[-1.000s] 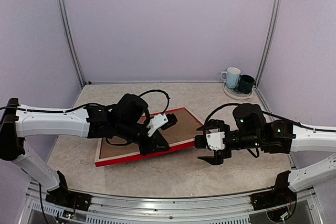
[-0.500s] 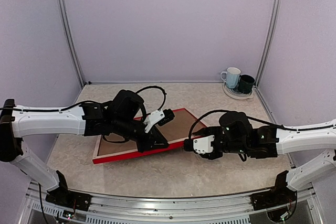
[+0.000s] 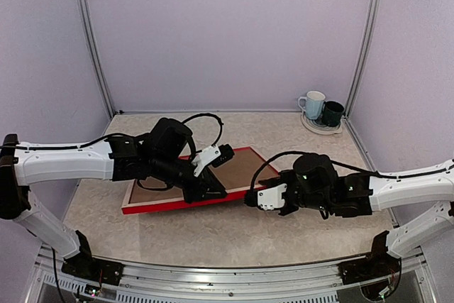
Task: Put the photo into the frame
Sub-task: Pass from the left arm to the right
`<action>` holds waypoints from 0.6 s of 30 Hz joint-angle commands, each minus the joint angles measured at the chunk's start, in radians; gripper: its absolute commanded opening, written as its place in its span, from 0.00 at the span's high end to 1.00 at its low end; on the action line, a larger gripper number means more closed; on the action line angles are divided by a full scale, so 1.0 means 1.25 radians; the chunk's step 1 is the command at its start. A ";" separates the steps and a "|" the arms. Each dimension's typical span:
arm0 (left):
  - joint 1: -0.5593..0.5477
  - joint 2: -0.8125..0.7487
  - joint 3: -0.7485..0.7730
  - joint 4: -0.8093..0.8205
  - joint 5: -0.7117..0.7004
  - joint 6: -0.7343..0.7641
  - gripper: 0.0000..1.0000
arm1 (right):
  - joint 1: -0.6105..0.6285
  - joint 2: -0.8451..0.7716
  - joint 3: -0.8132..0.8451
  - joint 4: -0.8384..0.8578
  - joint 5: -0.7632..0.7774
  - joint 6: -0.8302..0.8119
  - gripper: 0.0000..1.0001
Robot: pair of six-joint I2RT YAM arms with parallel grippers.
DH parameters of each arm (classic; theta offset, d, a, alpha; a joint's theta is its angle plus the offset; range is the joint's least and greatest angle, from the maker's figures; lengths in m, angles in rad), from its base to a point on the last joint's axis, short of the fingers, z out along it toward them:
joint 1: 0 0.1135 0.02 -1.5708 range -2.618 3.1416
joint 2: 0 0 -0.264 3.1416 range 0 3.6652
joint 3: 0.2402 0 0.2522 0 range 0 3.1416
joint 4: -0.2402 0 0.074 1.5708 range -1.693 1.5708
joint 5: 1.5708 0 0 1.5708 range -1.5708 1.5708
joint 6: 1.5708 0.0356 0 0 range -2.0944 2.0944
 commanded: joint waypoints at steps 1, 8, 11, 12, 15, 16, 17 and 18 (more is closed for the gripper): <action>0.011 -0.049 0.048 0.081 0.017 -0.010 0.97 | 0.010 -0.009 -0.007 0.024 0.023 0.035 0.85; 0.024 -0.076 0.064 0.088 -0.009 -0.016 0.56 | 0.023 -0.023 0.016 -0.003 0.017 0.038 0.91; 0.025 -0.098 0.076 0.091 -0.044 -0.017 0.36 | 0.026 -0.030 0.038 -0.022 0.007 0.038 0.95; 0.025 -0.109 0.078 0.097 -0.060 -0.019 0.32 | 0.027 -0.031 0.046 -0.042 0.006 0.038 0.95; 0.024 -0.157 0.067 0.133 -0.123 -0.032 0.19 | 0.029 -0.034 0.078 -0.079 -0.003 0.046 0.97; 0.024 -0.171 0.060 0.152 -0.145 -0.038 0.10 | 0.029 -0.034 0.097 -0.090 -0.007 0.057 0.98; 0.024 -0.198 0.052 0.168 -0.171 -0.045 0.04 | 0.029 -0.034 0.111 -0.106 -0.015 0.067 0.98; 0.024 -0.214 0.040 0.180 -0.197 -0.051 0.02 | 0.029 -0.034 0.127 -0.121 -0.022 0.076 0.98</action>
